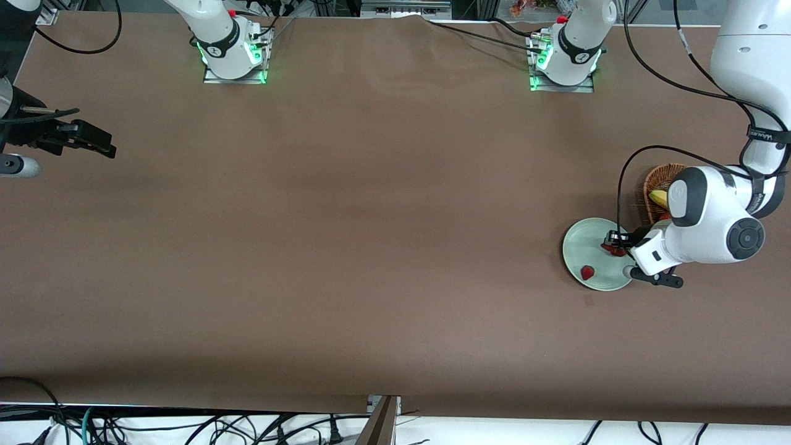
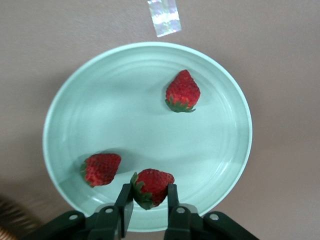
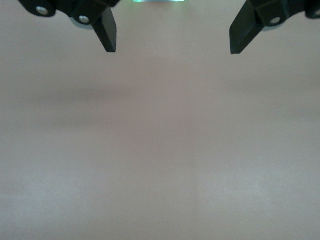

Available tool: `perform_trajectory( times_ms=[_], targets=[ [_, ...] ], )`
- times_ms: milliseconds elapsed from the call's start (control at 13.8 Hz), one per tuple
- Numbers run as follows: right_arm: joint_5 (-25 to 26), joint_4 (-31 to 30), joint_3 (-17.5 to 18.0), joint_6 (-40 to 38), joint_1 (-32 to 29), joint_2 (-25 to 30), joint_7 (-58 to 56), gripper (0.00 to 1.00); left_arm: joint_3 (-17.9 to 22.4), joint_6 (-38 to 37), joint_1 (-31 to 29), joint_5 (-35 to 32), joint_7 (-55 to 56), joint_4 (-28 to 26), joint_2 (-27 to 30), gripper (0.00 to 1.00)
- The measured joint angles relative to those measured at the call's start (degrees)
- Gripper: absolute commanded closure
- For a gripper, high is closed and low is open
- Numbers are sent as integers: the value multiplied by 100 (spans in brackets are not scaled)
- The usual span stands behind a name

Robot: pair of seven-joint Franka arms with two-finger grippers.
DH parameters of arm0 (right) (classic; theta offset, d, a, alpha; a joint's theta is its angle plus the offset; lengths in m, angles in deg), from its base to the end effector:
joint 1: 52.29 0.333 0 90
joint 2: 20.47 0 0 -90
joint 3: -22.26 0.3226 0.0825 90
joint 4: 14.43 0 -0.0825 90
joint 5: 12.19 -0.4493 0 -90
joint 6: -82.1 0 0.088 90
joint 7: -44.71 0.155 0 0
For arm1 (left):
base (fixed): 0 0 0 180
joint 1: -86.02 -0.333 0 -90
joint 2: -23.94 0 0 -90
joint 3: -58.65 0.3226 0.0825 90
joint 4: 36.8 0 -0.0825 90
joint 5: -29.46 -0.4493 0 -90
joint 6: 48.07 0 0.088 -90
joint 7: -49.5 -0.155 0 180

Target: Collect all strawberries into plate

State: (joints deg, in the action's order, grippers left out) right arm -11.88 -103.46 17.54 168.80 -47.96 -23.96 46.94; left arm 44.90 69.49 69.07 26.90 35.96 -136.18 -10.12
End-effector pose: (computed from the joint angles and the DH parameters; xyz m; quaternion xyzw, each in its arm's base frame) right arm 0.6262 -0.0039 0.5497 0.9984 -0.0229 -0.0506 0.0060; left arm 0.6758 0.0436 0.1421 0.9861 -0.0910 -0.1206 0.0688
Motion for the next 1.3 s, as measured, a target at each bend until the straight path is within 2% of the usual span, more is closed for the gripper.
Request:
perform_trajectory(
  times_ms=[435,580,942,1087,1304],
  targets=[
    [0,1,-10,0,-16,-2,1,0,-78,-255,11,-8,5,163,233,0],
    [0,4,-10,0,-17,-5,1,0,-104,-746,9,-8,75,348,643,0],
    [0,7,-10,0,-19,-17,2,0,-286,-2614,23,-5,580,786,1893,0],
    [0,10,-10,0,-20,-21,2,0,-284,-2983,24,81,673,812,2314,0],
    [0,12,-11,0,-22,-28,3,0,-238,-3092,26,148,757,815,2740,0]
  ],
)
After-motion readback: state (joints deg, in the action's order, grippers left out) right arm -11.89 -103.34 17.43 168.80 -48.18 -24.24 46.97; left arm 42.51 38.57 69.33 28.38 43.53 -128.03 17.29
